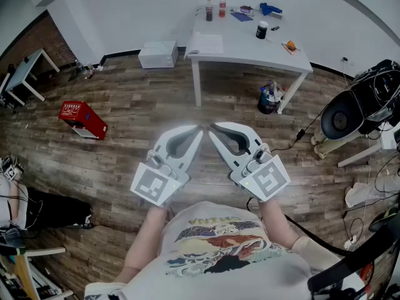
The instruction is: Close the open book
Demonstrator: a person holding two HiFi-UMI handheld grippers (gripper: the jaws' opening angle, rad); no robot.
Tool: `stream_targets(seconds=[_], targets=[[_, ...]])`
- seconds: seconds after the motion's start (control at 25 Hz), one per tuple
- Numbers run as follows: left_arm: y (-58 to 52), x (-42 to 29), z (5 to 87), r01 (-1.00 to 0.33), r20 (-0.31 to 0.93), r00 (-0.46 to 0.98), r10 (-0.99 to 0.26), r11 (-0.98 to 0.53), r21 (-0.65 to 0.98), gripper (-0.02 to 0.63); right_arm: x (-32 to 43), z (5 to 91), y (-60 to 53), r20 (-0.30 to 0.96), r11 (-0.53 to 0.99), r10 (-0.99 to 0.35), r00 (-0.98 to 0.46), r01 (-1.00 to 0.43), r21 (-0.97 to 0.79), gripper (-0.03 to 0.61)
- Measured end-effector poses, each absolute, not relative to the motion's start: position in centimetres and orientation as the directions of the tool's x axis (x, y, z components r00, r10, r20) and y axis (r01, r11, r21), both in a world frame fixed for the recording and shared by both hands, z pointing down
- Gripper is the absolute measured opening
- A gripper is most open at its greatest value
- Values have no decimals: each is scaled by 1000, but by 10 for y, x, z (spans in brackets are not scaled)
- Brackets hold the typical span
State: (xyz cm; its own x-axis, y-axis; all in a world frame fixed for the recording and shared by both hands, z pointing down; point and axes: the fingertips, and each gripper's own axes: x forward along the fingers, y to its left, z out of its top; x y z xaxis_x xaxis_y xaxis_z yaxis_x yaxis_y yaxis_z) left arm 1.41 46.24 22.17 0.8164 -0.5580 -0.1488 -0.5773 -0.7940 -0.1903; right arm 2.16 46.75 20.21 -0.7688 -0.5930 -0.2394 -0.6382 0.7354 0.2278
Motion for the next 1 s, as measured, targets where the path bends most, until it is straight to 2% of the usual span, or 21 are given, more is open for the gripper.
stream_targets(seconds=[0.2,0.36,1.0], targets=[[462,12,221,-586,-155,810,-565,-790,-183,12,24,213,465,-179,739,-617,-767,-642,203,37],[462,9,222,-592,-162,805,-570,-787,-172,12,20,208,466,-231,765,-587,-776,-625,156,37],[464,-22,229,-611,-154,791,-592,-775,-161,12,-10,218,469,-183,780,-581,-793,-607,153,37]])
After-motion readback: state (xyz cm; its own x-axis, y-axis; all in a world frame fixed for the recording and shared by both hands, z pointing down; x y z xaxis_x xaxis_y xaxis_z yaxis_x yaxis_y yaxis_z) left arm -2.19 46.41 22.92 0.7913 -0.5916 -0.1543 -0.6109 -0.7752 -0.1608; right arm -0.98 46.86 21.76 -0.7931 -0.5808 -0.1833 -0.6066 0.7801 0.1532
